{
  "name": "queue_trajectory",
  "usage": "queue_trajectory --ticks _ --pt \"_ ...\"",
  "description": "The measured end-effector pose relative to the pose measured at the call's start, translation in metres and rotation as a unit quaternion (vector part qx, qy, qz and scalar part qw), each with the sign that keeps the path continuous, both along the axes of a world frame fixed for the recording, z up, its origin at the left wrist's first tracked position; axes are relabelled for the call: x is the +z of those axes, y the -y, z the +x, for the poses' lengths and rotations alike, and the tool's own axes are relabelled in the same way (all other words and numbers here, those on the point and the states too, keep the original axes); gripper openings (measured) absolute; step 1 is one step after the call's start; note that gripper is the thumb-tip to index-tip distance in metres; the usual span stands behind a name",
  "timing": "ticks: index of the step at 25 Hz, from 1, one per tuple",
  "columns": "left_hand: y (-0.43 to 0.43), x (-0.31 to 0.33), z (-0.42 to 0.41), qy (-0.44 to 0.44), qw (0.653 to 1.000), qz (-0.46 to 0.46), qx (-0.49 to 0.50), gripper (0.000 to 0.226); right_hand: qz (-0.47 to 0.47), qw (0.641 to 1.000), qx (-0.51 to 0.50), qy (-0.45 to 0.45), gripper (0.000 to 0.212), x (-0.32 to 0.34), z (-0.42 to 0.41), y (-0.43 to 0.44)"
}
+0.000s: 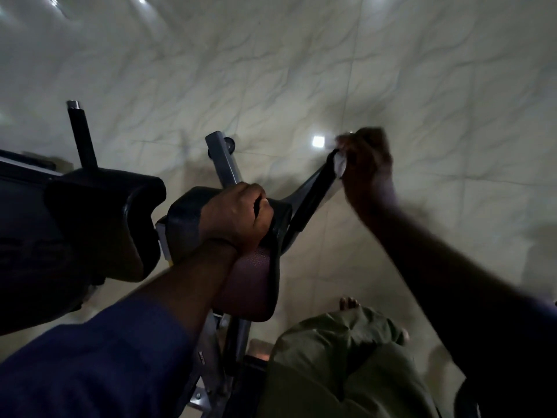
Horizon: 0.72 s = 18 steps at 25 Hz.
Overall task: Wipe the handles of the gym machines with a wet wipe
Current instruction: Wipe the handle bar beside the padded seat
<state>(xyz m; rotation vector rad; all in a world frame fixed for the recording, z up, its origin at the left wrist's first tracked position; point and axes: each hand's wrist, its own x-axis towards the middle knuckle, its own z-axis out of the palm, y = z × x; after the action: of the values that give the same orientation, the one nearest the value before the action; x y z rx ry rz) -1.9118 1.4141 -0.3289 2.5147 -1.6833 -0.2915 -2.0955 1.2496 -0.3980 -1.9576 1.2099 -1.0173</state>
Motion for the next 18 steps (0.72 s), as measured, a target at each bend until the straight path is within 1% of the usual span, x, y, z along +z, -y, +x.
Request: queue_trajectory --ticks 2,3,4,5,6,7,8,9,10,12,13,14,16,18 --pt "0.0 -0.001 0.0 0.002 1.0 -0.008 0.005 0.026 0.077 0.996 0.049 0.01 0.024 -0.006 0.0 -0.056" --pt "-0.001 -0.002 0.0 0.002 1.0 -0.009 0.008 0.027 0.095 0.992 0.076 0.02 0.029 -0.009 -0.002 -0.087" --pt "-0.001 -0.004 0.001 -0.001 1.0 -0.009 0.009 0.028 0.1 0.993 0.065 0.018 0.033 -0.008 -0.006 -0.108" --pt "0.0 -0.005 0.001 -0.004 1.0 -0.009 0.009 0.029 0.116 0.993 0.018 0.033 0.033 -0.009 -0.009 -0.115" --pt "0.0 -0.006 0.002 -0.007 1.0 -0.009 0.007 0.029 0.169 0.981 -0.066 0.076 0.031 -0.01 -0.007 -0.111" --pt "0.001 -0.007 0.002 -0.009 1.0 -0.008 0.006 0.029 0.24 0.949 -0.158 0.133 0.027 -0.018 -0.004 -0.1" --pt "0.001 -0.008 0.003 -0.009 1.0 -0.007 0.005 0.029 0.312 0.901 -0.228 0.198 0.025 -0.021 0.0 -0.089" --pt "0.0 -0.008 0.003 -0.009 1.0 -0.006 0.006 0.029 0.366 0.857 -0.258 0.254 0.022 -0.028 0.002 -0.078" --pt "0.0 -0.008 0.003 -0.008 1.0 -0.008 0.008 0.029 0.406 0.827 -0.256 0.293 0.018 -0.035 0.003 -0.075" --pt "-0.001 -0.007 0.003 -0.01 1.0 -0.015 0.012 0.028 0.479 0.795 -0.196 0.316 0.012 -0.042 0.008 -0.087" --pt "-0.001 -0.007 0.002 -0.011 1.0 -0.017 0.011 0.028 0.515 0.78 -0.152 0.322 0.013 -0.042 0.011 -0.098" --pt "-0.001 -0.007 0.002 -0.011 1.0 -0.017 0.01 0.027 0.538 0.772 -0.11 0.321 0.016 -0.04 0.013 -0.109" --pt "-0.001 -0.008 0.002 -0.008 1.0 -0.017 0.012 0.027 0.547 0.77 -0.068 0.32 0.025 -0.033 0.014 -0.122" --pt "0.0 -0.008 0.002 -0.007 1.0 -0.019 0.015 0.027 0.553 0.761 -0.046 0.336 0.016 -0.028 0.01 -0.128"
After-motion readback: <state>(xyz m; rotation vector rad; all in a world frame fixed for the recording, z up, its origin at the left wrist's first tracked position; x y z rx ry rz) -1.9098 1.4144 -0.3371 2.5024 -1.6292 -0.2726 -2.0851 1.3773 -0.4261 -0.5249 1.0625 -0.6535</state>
